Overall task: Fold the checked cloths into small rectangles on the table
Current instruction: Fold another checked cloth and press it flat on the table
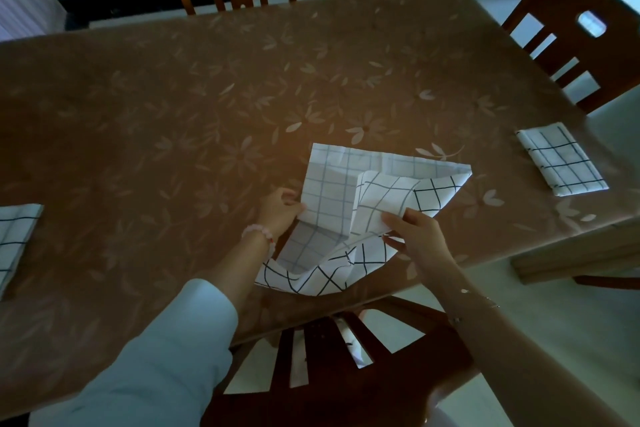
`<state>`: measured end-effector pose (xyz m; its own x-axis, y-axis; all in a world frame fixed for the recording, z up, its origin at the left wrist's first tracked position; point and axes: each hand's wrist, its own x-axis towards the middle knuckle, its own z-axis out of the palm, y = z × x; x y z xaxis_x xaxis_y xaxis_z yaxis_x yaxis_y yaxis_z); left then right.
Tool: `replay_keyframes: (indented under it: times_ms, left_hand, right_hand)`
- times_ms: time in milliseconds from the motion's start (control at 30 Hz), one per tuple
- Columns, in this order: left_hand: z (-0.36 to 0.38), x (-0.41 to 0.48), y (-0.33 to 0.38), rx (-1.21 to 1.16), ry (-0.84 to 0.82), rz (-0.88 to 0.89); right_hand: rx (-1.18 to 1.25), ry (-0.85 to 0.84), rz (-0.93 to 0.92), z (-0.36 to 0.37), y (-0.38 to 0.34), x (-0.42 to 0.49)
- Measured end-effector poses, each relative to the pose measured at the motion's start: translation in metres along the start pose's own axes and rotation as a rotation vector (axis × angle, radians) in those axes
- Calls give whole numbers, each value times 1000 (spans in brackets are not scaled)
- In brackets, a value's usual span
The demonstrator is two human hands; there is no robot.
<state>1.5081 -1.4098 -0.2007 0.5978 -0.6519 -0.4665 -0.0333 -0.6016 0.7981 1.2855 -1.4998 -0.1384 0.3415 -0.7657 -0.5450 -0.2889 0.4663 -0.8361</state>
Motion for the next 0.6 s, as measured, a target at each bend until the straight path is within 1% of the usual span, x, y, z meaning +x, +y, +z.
replay_keyframes:
  times_ms: [100, 167, 300, 367, 500, 600]
  left_hand:
    - [-1, 9, -2, -19, 2, -17]
    - [-3, 14, 0, -85, 37, -25]
    - [-21, 20, 8, -284, 184, -72]
    - [-35, 19, 12, -329, 251, -60]
    - [-65, 20, 5, -430, 371, -48]
    - [-85, 20, -10, -450, 453, -44]
  right_hand:
    - [9, 7, -10, -2, 1, 1]
    - [24, 5, -10, -3, 2, 3]
    - [-8, 28, -35, -3, -2, 12]
    - [-31, 36, -52, 0, -6, 16]
    - [-35, 0, -85, 9, -9, 25]
    - [-23, -14, -71, 17, -12, 33]
